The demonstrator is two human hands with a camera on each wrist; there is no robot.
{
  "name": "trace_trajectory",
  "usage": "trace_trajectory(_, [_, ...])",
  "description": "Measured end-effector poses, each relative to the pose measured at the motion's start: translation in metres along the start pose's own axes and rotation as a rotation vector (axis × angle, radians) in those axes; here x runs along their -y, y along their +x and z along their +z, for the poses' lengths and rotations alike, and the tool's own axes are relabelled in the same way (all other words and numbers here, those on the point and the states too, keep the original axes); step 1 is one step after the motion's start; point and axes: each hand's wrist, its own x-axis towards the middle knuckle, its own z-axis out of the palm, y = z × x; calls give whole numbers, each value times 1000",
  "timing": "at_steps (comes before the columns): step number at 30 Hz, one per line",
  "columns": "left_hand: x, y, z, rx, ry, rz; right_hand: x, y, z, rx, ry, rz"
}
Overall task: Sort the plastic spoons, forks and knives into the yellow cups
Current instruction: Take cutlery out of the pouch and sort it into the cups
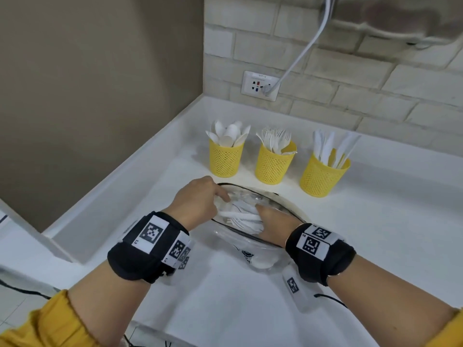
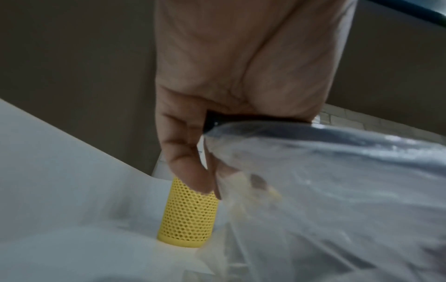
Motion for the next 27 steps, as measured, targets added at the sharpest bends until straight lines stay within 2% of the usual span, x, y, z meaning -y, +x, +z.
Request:
trace_trajectory(2, [-2,-1,2,-4,-22,18,0,-3,1,0,11,-34])
trace_trajectory(5, [-6,2,3,10,-207,11,1,-7,2,12,42,-70])
trace_trajectory(9, [-1,4,-1,0,-332,-24,-1,-4,2,-17,69,-18])
trace_trajectory(13, [8,4,-10,-82,-275,-80,-2,-5,-3,-89,85,-16])
trace_trajectory(16, [8,4,-8,-109,-230,-28,0,-8,-1,-89,88,-170])
trace_trajectory(18, [6,4,-8,-68,-241,40,-1,-11,-1,-104,60,-245])
trace_trajectory(21, [5,5,-10,12,-300,79,1,-13,-3,-178,80,-244])
trace_trajectory(25, [10,3,-12,107,-504,8,9,-14,-7,-139,-10,-243])
trace_trajectory(27, [11,4,-13,58,-434,-35,8,-17,-10,-142,-15,-255])
